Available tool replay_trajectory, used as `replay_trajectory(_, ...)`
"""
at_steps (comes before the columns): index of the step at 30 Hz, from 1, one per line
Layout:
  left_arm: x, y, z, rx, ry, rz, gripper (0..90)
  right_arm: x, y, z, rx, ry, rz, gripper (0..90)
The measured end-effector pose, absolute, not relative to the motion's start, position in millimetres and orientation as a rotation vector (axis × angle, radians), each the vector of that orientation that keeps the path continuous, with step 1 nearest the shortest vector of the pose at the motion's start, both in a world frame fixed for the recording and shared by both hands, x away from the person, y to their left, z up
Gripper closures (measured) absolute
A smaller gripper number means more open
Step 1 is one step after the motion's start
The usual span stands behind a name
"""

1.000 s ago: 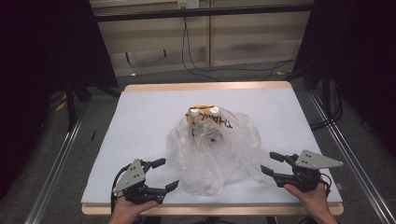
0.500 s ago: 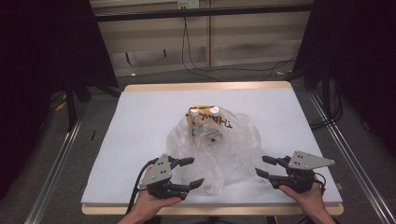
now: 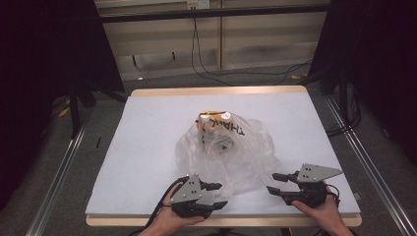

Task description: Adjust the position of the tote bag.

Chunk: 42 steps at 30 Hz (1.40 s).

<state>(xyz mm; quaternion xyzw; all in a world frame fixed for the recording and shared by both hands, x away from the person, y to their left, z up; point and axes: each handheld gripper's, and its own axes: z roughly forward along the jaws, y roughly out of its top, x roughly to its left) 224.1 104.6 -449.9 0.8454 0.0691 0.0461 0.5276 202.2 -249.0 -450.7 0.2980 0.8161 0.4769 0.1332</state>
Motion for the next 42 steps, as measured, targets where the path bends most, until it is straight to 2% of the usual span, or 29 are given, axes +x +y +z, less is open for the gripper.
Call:
replay_trajectory(5,225,104,-455,2.079,0.147,0.113,42.2,205,-247,-455,0.869,2.409,1.343,51.8)
replay_trajectory(13,230,105,-473,2.166,0.178,0.096,44.6,210,-244,-461,0.869,2.464,1.290,57.5)
replay_trajectory(14,230,102,-476,2.187,0.175,0.102,45.0,212,-243,-463,0.869,2.478,1.271,61.1)
replay_trajectory(19,231,99,-479,2.210,0.158,0.112,46.8,216,-240,-466,0.873,2.504,1.235,65.8)
replay_trajectory(20,230,98,-481,2.228,0.151,0.112,47.6,218,-239,-468,0.867,2.529,1.217,71.1)
replay_trajectory(26,232,97,-483,2.269,0.149,0.118,62.0,218,-239,-468,0.865,2.543,1.225,83.6)
replay_trajectory(34,233,97,-480,2.287,0.150,0.079,81.6,219,-238,-468,0.859,2.573,1.245,88.0)
replay_trajectory(42,233,101,-472,2.225,0.167,0.049,87.6,218,-238,-466,0.857,2.555,1.243,88.8)
